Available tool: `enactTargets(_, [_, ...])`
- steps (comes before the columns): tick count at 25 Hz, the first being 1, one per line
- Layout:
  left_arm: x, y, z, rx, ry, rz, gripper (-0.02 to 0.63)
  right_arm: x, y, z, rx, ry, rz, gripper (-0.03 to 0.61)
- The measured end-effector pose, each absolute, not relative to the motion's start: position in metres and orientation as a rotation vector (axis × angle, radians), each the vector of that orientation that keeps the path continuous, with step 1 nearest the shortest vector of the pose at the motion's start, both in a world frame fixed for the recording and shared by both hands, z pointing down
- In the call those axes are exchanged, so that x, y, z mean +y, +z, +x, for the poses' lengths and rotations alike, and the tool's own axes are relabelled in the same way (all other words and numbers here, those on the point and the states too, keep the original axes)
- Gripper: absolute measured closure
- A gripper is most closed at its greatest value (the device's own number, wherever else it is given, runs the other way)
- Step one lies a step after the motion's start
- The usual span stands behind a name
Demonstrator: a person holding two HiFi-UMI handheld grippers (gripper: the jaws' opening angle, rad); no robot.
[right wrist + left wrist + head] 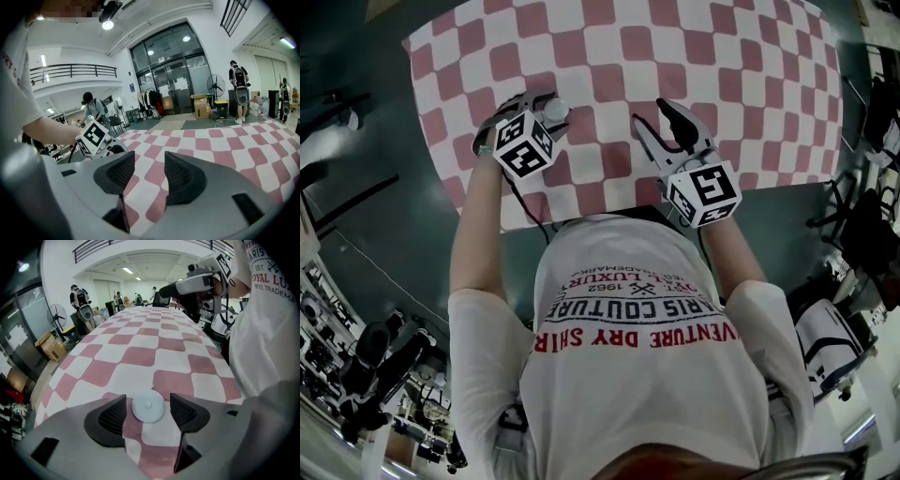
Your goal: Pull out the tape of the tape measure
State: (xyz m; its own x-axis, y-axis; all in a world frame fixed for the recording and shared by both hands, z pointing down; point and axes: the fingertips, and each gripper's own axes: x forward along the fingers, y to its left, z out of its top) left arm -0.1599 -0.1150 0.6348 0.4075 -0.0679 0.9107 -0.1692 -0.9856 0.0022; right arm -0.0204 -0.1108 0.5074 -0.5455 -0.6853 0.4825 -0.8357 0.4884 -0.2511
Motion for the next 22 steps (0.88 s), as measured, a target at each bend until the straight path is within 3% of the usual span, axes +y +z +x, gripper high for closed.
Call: enactTargets(22, [-0.115, 0.646, -0.160, -0.021, 1.735, 2.485, 0.380, -0.114, 0.502, -0.024, -2.432, 0.641, 1.242, 0.374])
